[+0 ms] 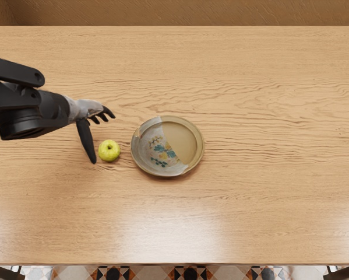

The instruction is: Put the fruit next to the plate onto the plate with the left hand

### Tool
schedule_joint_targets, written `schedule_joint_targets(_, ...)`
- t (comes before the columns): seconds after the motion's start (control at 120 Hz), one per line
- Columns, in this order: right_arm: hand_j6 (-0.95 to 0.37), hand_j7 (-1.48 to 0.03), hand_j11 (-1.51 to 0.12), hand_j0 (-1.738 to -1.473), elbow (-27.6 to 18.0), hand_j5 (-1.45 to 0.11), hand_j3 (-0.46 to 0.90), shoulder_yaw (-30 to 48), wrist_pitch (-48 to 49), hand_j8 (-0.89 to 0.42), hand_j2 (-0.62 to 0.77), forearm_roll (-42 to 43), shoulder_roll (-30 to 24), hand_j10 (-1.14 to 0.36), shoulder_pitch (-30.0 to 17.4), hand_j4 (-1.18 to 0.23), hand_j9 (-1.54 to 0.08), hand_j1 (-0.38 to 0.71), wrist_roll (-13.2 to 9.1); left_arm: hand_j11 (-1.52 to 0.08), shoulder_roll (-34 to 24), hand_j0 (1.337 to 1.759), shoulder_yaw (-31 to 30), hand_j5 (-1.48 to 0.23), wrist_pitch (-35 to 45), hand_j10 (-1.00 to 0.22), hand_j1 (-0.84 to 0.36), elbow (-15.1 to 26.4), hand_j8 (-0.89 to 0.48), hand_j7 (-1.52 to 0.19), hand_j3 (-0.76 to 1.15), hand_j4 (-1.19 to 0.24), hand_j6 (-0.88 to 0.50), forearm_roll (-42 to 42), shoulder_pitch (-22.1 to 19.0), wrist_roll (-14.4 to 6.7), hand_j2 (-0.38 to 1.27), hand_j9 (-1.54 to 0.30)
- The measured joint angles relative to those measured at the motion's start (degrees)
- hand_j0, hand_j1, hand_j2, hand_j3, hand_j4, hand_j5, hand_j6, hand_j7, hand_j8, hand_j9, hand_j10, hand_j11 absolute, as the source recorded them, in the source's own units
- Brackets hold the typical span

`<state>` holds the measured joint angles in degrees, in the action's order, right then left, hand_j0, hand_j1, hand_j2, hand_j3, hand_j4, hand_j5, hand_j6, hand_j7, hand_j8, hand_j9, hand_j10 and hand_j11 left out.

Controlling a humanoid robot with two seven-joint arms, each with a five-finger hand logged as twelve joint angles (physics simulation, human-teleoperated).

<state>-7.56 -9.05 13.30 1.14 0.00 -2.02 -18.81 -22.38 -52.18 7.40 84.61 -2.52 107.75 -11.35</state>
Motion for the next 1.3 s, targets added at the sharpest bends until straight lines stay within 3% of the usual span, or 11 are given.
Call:
schedule_joint_targets(0.167,0.0,0.0,0.0,-1.658,0.0,0.0,0.0,0.0,0.0,0.0,0.0,0.0,0.0,0.0,0.0,0.0,0.0,-0.35,0.0,-0.24,2.36,1.658,-0.08,-0.24,1.01,-0.18,0.13,1.4,-0.18,-0.24,0.0,-0.18,-0.18,0.95,0.0,-0.04,0.04,-0.24)
schedule_joint_targets(0.317,0.0,0.0,0.0,-1.658,0.0,0.0,0.0,0.0,0.0,0.0,0.0,0.0,0.0,0.0,0.0,0.0,0.0,-0.35,0.0,-0.25,6.26,1.658,-1.13,-0.25,10.88,-0.19,0.12,4.86,-0.19,-0.25,0.0,-0.19,-0.19,3.65,0.96,0.17,0.04,-0.25)
schedule_joint_targets(0.5,0.0,0.0,0.0,-1.658,0.0,0.0,0.0,0.0,0.0,0.0,0.0,0.0,0.0,0.0,0.0,0.0,0.0,-0.35,0.0,-0.26,6.74,1.658,-1.95,-0.26,15.52,-0.2,0.11,6.17,-0.2,-0.26,0.0,-0.2,-0.2,4.75,-0.53,0.33,0.04,-0.26)
schedule_joint_targets(1.3,0.0,0.0,0.0,-1.658,0.0,0.0,0.0,0.0,-0.02,0.0,0.0,0.0,0.0,0.0,0.0,0.0,0.0,-0.35,0.0,-0.56,10.01,1.658,-1.96,-0.56,22.09,-0.43,-0.17,2.3,-0.43,-0.56,0.0,-0.43,-0.43,4.97,-6.37,-0.03,0.09,-0.56)
